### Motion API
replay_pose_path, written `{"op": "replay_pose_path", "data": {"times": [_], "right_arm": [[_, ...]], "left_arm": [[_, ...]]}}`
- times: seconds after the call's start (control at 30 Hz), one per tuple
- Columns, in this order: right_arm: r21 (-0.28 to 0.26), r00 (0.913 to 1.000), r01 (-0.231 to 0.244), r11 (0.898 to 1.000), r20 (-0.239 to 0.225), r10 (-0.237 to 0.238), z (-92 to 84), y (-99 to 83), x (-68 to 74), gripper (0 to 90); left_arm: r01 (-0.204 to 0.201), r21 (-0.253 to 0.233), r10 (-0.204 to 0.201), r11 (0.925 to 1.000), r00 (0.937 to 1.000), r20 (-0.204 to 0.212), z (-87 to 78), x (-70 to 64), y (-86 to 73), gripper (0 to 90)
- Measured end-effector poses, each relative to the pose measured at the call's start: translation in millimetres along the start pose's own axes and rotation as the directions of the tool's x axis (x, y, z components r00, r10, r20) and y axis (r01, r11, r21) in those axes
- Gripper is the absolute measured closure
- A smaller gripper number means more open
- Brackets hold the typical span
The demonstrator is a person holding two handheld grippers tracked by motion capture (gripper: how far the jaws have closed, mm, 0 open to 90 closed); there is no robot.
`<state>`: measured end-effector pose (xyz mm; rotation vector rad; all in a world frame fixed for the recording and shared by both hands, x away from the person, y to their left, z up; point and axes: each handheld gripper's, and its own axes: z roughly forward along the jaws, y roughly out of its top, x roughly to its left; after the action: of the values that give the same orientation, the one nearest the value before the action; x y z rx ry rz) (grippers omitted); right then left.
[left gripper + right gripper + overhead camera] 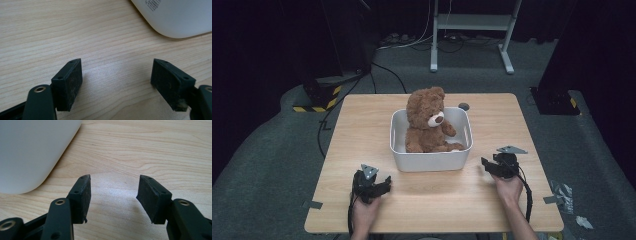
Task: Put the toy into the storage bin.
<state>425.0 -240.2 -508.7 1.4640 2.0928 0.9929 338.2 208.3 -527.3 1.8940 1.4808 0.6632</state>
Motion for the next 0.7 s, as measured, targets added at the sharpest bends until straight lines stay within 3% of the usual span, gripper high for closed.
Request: {"op": "replay_pose_path", "data": {"times": [0.33, 0.43, 0.5, 0.7], "right_arm": [[0.03, 1.0, 0.003, 1.0, 0.008, -0.003, 9.2, -4.3, 3.3, 40.7], [0.028, 0.9995, 0.022, 0.999, 0.021, -0.022, 10.8, -4.9, 5.6, 40.1], [0.013, 0.9966, 0.064, 0.998, 0.052, -0.064, 14.2, -6.9, 10.8, 38.5], [0.023, 0.9965, 0.067, 0.997, 0.047, -0.068, 13.7, -6.0, 10.6, 38.2]], "left_arm": [[0.0, -0.001, 0.0, 1.0, 1.0, 0.001, 0.1, 0.0, -0.1, 25.2], [0.0, -0.002, 0.0, 1.0, 1.0, 0.001, 0.1, 0.0, -0.1, 25.2], [0.001, -0.002, -0.001, 1.0, 1.0, 0.001, 0.1, 0.0, -0.1, 25.2], [0.0, 0.001, 0.0, 1.0, 1.0, -0.001, -0.1, 0.0, -0.1, 25.2]]}}
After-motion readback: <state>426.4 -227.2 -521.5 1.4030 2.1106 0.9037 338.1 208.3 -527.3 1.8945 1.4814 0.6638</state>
